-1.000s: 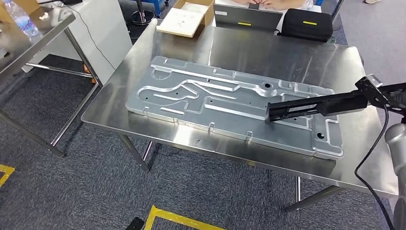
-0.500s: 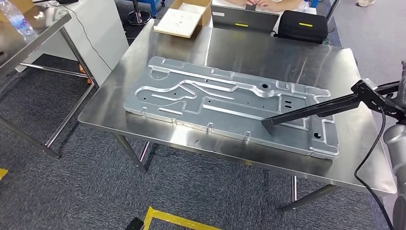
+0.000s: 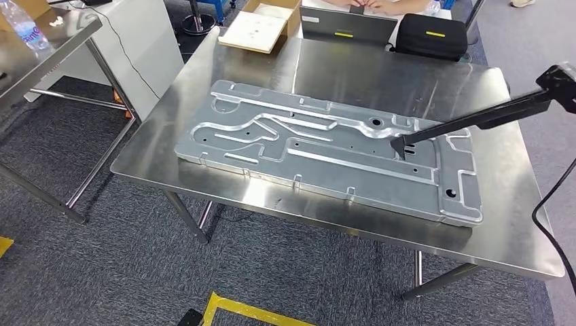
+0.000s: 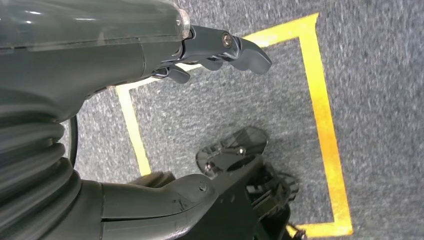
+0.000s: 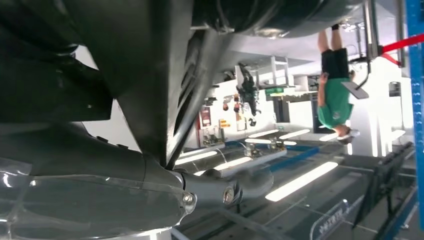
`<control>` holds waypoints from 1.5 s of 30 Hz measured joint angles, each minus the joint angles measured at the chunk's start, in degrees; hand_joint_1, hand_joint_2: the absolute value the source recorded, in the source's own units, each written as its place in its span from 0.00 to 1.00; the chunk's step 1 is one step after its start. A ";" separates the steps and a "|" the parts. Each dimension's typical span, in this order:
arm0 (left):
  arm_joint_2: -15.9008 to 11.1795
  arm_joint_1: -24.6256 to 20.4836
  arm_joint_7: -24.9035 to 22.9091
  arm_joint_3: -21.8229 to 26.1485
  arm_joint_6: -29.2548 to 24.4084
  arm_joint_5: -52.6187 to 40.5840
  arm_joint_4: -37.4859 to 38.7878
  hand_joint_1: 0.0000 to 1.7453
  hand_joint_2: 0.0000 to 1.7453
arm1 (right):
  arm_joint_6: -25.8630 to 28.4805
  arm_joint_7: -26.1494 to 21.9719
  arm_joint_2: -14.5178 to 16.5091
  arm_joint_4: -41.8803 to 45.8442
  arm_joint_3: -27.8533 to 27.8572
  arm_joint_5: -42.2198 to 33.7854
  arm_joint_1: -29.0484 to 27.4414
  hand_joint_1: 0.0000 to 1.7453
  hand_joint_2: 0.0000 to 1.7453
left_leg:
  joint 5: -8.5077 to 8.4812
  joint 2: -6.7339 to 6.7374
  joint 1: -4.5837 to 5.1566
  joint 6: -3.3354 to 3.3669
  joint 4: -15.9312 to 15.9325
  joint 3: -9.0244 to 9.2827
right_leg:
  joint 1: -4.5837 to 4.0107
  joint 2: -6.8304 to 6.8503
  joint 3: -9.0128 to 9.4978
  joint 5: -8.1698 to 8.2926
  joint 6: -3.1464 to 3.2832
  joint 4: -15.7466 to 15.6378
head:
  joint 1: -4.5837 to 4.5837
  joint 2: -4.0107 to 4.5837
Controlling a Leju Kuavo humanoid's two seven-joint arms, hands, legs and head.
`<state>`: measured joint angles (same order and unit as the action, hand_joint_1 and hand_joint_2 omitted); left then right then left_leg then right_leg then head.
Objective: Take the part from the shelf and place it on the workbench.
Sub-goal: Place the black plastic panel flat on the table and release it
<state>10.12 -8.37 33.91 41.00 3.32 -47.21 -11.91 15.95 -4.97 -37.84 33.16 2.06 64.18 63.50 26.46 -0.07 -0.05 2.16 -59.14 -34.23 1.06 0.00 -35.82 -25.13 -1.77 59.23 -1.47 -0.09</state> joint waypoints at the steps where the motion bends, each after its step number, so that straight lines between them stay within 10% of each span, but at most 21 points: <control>1: 0.00 0.03 0.00 0.00 0.00 -0.03 0.00 0.00 1.00 | 0.01 0.06 -0.08 0.57 -0.16 -0.09 0.00 0.00 0.00 | 0.37 0.00 -0.02 -0.31 -0.37 -0.15 | 0.11 0.01 0.06 0.04 0.37 -0.10 | 0.00 0.00; 7: 0.00 0.12 0.01 0.00 0.00 -0.04 0.00 0.00 1.00 | 0.09 0.01 -0.08 2.05 -0.58 -0.14 -0.14 0.00 0.00 | 7.30 0.02 -0.16 -1.04 -16.54 -7.96 | -0.10 0.06 0.31 -0.04 1.75 -0.28 | 0.07 0.00; 13: -0.19 0.09 0.01 0.03 0.00 -0.05 0.00 0.00 1.00 | -0.90 1.36 -0.06 2.29 -1.03 -0.09 0.04 0.00 0.00 | -0.95 -0.12 0.52 1.25 -0.61 -0.96 | -0.72 -0.30 0.64 -0.29 1.46 -0.20 | 0.06 0.01; 17: -0.10 0.14 0.04 0.10 -0.01 -0.09 0.00 0.00 1.00 | -4.36 3.08 -0.02 0.93 -1.32 -1.13 -0.01 0.00 1.00 | -1.65 -0.06 0.39 1.69 1.30 -0.22 | -0.36 -0.28 0.47 -0.73 0.11 0.10 | 0.04 0.01; 21: -0.04 0.04 0.17 0.43 -0.02 -0.05 0.00 0.00 1.00 | -12.69 5.22 0.01 -2.76 -1.55 -1.64 1.41 0.00 1.00 | -2.26 -0.01 0.07 2.09 2.13 0.08 | 0.11 -0.18 -4.95 -6.58 -0.92 11.76 | -0.03 0.01; 23: -0.04 0.15 0.19 0.56 -0.07 -0.10 0.00 0.00 1.00 | -12.27 6.41 0.01 -3.77 -1.81 -1.25 1.25 0.00 1.00 | -2.14 -0.05 0.06 1.98 1.91 0.04 | 0.47 -0.12 -6.09 -6.17 -1.36 13.80 | -0.03 0.01; 28: -0.06 0.16 0.30 0.68 0.04 -0.55 0.00 0.00 1.00 | -28.87 4.27 -0.32 -7.34 -2.17 -3.62 3.75 0.00 1.00 | -1.23 -0.13 0.09 0.70 0.57 -0.25 | 0.42 0.03 0.57 0.20 -1.08 -0.18 | -0.03 0.00; 32: -0.18 0.08 0.36 0.73 0.18 -0.61 0.00 0.00 1.00 | -45.37 -5.60 -1.82 -8.48 -0.87 -15.76 4.04 0.00 1.00 | -0.47 -0.10 0.15 -0.39 -0.34 -0.75 | 0.48 -0.04 0.49 0.22 0.43 -0.53 | 0.01 0.01; 36: -0.26 0.10 0.34 0.76 0.24 -0.66 0.00 0.00 1.00 | -44.49 -7.21 -2.28 -5.57 1.86 -28.80 2.81 0.00 1.00 | 5.97 -0.04 -0.05 -1.01 -12.67 -6.17 | 0.42 0.17 0.55 0.33 1.46 -0.66 | 0.05 0.00; 38: -0.25 0.08 0.34 0.76 0.24 -0.79 0.00 0.00 1.00 | -42.90 -5.66 -1.76 -4.70 2.53 -31.57 2.27 0.00 1.00 | 6.50 -0.05 -0.06 -0.90 -16.25 -7.81 | 0.21 0.05 0.55 0.33 1.53 -0.60 | 0.05 0.00; 42: -0.28 -0.11 0.34 0.76 0.25 -1.05 0.00 0.00 1.00 | -45.18 -4.73 -1.75 -4.06 2.62 -34.65 2.08 0.00 1.00 | 0.45 -0.13 0.13 0.25 -3.34 -1.47 | -0.17 -0.18 0.63 0.29 1.35 -0.47 | 0.04 0.01; 45: -0.28 -0.19 0.32 0.76 0.26 -1.07 0.00 0.00 1.00 | -42.91 -4.04 -2.17 -3.78 2.59 -34.66 1.99 0.00 1.00 | -0.39 -0.12 0.40 0.58 0.11 0.13 | -0.28 -0.18 0.51 0.44 0.44 -0.50 | 0.03 0.01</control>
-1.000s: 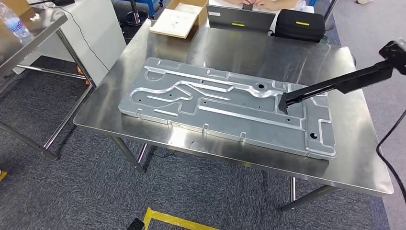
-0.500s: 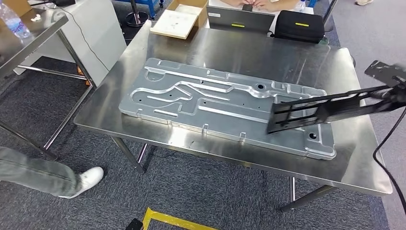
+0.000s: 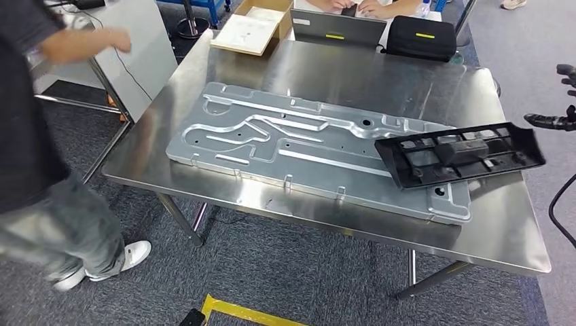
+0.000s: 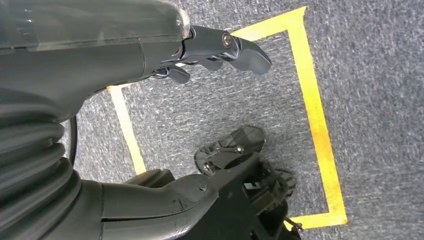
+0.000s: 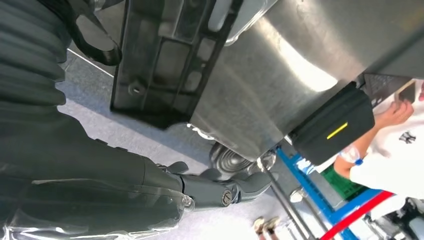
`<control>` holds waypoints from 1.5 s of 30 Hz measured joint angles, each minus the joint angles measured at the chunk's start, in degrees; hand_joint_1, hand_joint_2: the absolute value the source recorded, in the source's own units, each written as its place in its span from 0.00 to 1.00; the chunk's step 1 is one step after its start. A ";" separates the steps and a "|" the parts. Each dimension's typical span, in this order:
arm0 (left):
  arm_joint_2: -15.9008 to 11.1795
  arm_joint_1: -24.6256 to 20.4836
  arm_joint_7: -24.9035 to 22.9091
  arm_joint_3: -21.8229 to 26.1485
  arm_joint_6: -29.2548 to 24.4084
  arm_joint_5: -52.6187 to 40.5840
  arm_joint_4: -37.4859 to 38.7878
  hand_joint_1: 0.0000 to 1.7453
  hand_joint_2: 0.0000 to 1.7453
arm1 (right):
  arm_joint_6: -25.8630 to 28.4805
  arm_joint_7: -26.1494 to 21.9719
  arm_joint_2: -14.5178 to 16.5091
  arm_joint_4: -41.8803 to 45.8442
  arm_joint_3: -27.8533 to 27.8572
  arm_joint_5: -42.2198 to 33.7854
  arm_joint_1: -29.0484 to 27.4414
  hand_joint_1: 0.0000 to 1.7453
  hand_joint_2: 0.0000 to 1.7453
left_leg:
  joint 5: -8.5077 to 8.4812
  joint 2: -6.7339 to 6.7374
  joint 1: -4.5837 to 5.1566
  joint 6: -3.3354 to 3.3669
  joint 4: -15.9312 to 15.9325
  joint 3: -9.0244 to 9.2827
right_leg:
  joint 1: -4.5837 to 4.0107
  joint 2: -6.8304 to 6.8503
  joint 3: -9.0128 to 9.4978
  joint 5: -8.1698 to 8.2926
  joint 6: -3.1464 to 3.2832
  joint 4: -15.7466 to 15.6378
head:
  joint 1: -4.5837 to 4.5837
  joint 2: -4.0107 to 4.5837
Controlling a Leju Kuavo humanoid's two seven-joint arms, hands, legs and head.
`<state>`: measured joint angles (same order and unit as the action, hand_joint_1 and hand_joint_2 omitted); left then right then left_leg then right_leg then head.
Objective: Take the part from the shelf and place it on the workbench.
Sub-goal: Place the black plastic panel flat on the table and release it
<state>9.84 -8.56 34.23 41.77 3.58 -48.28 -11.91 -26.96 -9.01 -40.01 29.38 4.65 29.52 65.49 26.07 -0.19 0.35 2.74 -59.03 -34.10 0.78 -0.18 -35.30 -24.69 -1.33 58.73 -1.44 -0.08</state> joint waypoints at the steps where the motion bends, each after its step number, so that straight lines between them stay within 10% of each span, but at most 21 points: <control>1: 0.04 -0.01 -0.01 0.00 -0.01 0.01 0.00 0.00 1.00 | 3.37 0.60 0.04 0.20 -0.08 1.08 -0.15 0.00 1.00 | -0.24 0.02 -0.08 0.27 0.29 0.05 | 0.13 0.02 -0.02 0.00 -0.35 -0.03 | 0.00 -0.01; 7: 0.17 -0.17 0.03 0.09 -0.43 0.11 0.00 0.00 1.00 | 25.28 1.00 2.04 1.01 -0.67 5.65 -1.61 0.00 1.00 | -1.19 0.28 -0.35 1.35 1.40 0.24 | 0.57 0.15 -6.25 -7.30 -1.76 14.00 | -0.03 -0.01; 9: 0.25 -0.11 0.02 0.09 -0.43 0.09 0.00 0.00 1.00 | 25.95 0.67 2.57 1.16 -0.67 5.70 -2.63 0.00 1.00 | -1.13 0.26 -0.36 1.30 1.26 0.24 | 0.70 0.18 -6.17 -5.99 -1.89 13.95 | -0.03 -0.01; 11: 0.36 -0.06 0.02 0.09 -0.46 0.05 0.00 0.00 1.00 | 26.64 -0.13 2.75 1.66 -0.67 5.32 -3.14 0.00 1.00 | -0.95 0.15 -0.35 1.07 0.95 0.21 | 0.75 0.23 -2.55 -2.38 -1.70 6.80 | -0.02 0.00; 15: 0.44 -0.10 0.01 0.11 -0.69 0.13 0.00 0.00 0.00 | 31.08 -4.12 3.36 4.67 -0.27 3.06 -5.74 0.00 1.00 | -0.75 -0.08 -0.15 0.08 0.56 -0.07 | -0.09 0.19 0.86 -0.59 -0.56 -0.37 | -0.02 0.00; 18: 0.44 -0.07 -0.47 0.13 -1.05 0.40 0.00 0.00 0.00 | 34.71 -6.70 4.66 8.79 0.79 1.67 -9.92 0.00 1.00 | 0.35 -0.11 -0.17 -0.91 -0.64 -0.60 | 0.31 0.18 0.99 -0.29 0.52 -0.76 | 0.02 0.00; 23: 0.44 -0.15 -2.95 0.59 -1.19 1.20 0.00 0.00 0.00 | 39.89 -9.34 8.67 16.52 3.66 0.42 -16.98 0.00 1.00 | 7.07 -0.08 -0.46 -1.64 -15.53 -7.52 | 0.35 0.26 0.97 -0.17 1.36 -0.79 | 0.08 0.00; 28: 0.44 -0.24 -6.91 1.99 -0.97 2.37 0.00 0.00 0.00 | 41.31 -9.70 11.29 21.45 6.02 -0.41 -19.98 0.00 1.00 | 0.19 -0.14 -0.29 -0.78 -2.02 -0.73 | 0.16 0.17 0.61 -0.23 0.97 -0.03 | 0.07 -0.01; 32: 0.42 -0.22 -7.57 2.83 -0.40 2.57 0.00 0.00 0.00 | 42.18 -10.40 12.03 23.85 7.55 -1.40 -21.62 0.00 1.00 | -1.05 -0.20 -0.20 0.15 0.38 -0.16 | 0.16 0.21 0.24 0.02 -0.32 -0.02 | 0.02 -0.01; 37: 0.40 0.12 -8.03 3.29 -0.10 2.63 0.01 0.00 0.00 | 44.49 -11.67 12.47 26.37 9.93 -2.63 -25.32 0.00 1.00 | -3.10 -0.09 -0.32 1.42 1.36 -1.76 | 0.49 0.17 -3.55 -9.19 -1.46 11.50 | -0.04 -0.01; 39: 0.38 0.34 -8.14 3.42 0.09 2.74 0.01 0.00 0.00 | 45.36 -12.14 12.74 26.79 10.85 -3.00 -27.12 0.00 1.00 | -3.75 -0.09 -0.23 1.44 1.14 -2.84 | 0.51 0.18 -3.46 -10.15 -1.61 14.19 | -0.04 -0.01; 43: 0.38 0.54 -8.24 3.81 0.67 3.02 0.01 0.00 0.00 | 46.41 -13.02 13.01 27.63 12.62 -3.58 -28.83 0.00 1.00 | -5.14 -0.10 -0.07 0.87 0.48 -4.81 | 0.23 0.20 5.28 -5.90 -0.95 1.60 | 0.00 0.00; 45: 0.42 0.60 -8.28 4.09 1.09 3.27 0.02 0.00 0.00 | 47.25 -13.74 13.08 27.86 13.69 -3.81 -29.66 0.00 1.00 | -5.95 -0.13 -0.07 0.24 0.57 -5.00 | -0.24 0.16 6.58 -5.55 -0.25 -1.06 | 0.01 -0.01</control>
<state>10.25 -7.97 25.95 45.86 4.67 -45.01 -11.90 20.29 -22.75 -26.93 57.24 18.34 25.71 35.84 20.12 -0.32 0.28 2.98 -58.46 -39.10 0.54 -0.02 -28.73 -30.24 -1.59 57.67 -1.43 -0.08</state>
